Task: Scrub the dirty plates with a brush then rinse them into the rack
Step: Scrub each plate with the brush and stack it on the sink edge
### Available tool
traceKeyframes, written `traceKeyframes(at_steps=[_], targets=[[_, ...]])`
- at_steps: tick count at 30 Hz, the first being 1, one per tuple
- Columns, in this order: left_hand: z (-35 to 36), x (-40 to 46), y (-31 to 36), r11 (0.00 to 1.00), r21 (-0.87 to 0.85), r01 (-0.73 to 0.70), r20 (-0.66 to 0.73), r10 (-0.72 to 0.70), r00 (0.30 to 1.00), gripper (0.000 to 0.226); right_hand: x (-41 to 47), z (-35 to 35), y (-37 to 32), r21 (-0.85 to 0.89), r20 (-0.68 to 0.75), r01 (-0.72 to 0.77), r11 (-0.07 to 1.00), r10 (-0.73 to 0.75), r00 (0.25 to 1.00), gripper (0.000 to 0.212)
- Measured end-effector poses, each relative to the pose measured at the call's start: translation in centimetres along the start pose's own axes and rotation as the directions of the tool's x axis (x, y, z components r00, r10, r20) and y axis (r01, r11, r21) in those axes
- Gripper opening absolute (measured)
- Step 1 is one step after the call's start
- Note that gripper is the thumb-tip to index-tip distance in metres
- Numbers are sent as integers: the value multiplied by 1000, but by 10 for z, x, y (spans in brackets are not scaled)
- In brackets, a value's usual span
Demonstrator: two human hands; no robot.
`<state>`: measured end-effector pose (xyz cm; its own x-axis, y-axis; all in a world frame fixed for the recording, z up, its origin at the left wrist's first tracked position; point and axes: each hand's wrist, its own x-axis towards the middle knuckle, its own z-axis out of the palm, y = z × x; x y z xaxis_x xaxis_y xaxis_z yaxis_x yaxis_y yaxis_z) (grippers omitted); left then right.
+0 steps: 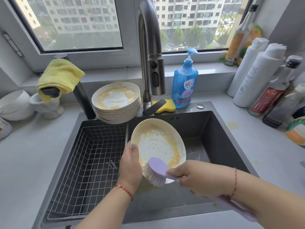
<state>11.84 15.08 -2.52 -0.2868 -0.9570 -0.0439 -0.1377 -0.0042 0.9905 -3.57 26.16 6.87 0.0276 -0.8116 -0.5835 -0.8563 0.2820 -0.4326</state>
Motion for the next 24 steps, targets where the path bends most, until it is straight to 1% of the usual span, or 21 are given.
traceKeyframes(at_steps=[1, 3, 4, 6, 7, 8, 9, 11, 12, 13, 14, 15, 16, 18, 20, 21, 23, 24], targets=[[-1, 1, 1, 1000, -1, 0, -5, 0, 1000, 37, 1, 0, 3, -43, 8, -11, 999, 12, 1000, 34], [-3, 3, 2, 1000, -1, -1, 0, 1, 1000, 41, 3, 3, 12, -210, -10, -74, 975, 74, 997, 40], [-3, 3, 3, 1000, -7, -1, 6, 1, 1000, 40, 5, 6, 18, -300, -37, -119, 947, 113, 993, 43], [-2, 3, 5, 1000, -9, 10, 34, -9, 999, 34, 12, 10, 32, -431, -138, -205, 879, 160, 977, 44], [-1, 2, 5, 1000, -3, 24, 42, -24, 999, 32, 15, 11, 38, -437, -212, -249, 864, 170, 962, 41], [0, 2, 3, 999, -4, 42, 37, -41, 998, 31, 18, 9, 42, -394, -288, -282, 875, 174, 942, 36], [1, 2, 1, 997, -19, 72, 25, -71, 997, 33, 20, 6, 48, -311, -360, -299, 902, 179, 915, 32], [1, 3, 0, 980, -97, 172, 5, -173, 985, 38, 23, 1, 59, -50, -475, -273, 961, 218, 852, 16], [1, 3, 0, 963, -149, 226, 9, -227, 974, 41, 25, 0, 64, 116, -502, -234, 965, 260, 825, 17], [-1, 3, 0, 940, -202, 275, 23, -276, 961, 42, 26, 1, 67, 294, -503, -190, 937, 321, 803, 27], [-3, 3, 1, 915, -246, 319, 42, -319, 947, 43, 29, 5, 71, 477, -481, -129, 869, 381, 790, 34], [-4, 3, 2, 890, -276, 362, 65, -359, 931, 44, 30, 10, 72, 634, -445, -62, 770, 430, 786, 38], [-4, 3, 3, 865, -296, 406, 90, -398, 913, 46, 32, 17, 72, 752, -397, -4, 659, 459, 795, 38], [-3, 1, 6, 810, -318, 493, 153, -470, 870, 51, 35, 28, 68, 902, -287, 73, 426, 463, 839, 33], [-2, 0, 5, 756, -333, 563, 214, -521, 826, 58, 40, 33, 62, 970, -205, 120, 210, 452, 868, 26], [-3, 0, 4, 738, -340, 583, 236, -534, 812, 60, 42, 35, 61, 983, -176, 135, 122, 453, 874, 22], [-3, 0, 0, 718, -336, 610, 280, -542, 792, 61, 47, 39, 61, 986, -134, 164, -20, 478, 868, 19], [-4, -1, -1, 714, -330, 617, 300, -541, 786, 61, 48, 40, 61, 982, -119, 174, -67, 492, 863, 24]])
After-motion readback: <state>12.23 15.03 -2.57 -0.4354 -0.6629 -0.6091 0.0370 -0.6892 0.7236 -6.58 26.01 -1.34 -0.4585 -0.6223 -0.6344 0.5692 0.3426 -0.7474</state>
